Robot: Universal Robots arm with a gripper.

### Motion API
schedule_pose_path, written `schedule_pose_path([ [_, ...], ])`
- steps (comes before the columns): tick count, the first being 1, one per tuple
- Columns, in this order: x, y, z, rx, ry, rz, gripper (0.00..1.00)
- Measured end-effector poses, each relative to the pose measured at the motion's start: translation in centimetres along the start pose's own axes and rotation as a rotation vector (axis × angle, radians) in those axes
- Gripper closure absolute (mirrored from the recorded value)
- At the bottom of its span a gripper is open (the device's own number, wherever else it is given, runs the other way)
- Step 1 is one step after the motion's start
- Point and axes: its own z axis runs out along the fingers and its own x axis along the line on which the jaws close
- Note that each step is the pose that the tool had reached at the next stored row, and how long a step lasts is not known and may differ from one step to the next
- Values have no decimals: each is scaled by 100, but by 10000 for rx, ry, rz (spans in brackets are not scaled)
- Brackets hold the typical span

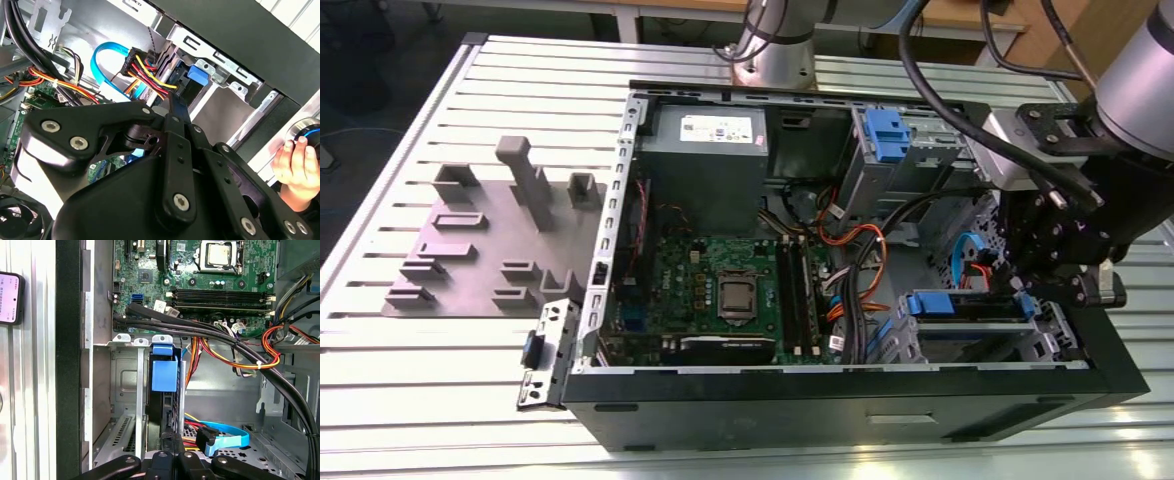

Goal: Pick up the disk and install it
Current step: 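Insert the second disk wire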

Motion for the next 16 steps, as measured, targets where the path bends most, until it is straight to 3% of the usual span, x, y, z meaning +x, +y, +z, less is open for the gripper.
schedule_pose_path([
  [7, 0, 74, -6, 0, 2, 0, 89],
  [13, -1, 77, -7, -7, 1, -1, 89],
  [14, 0, 77, -13, -36, 3, 1, 89],
  [16, -1, 75, -21, -181, 1, -1, 89],
])
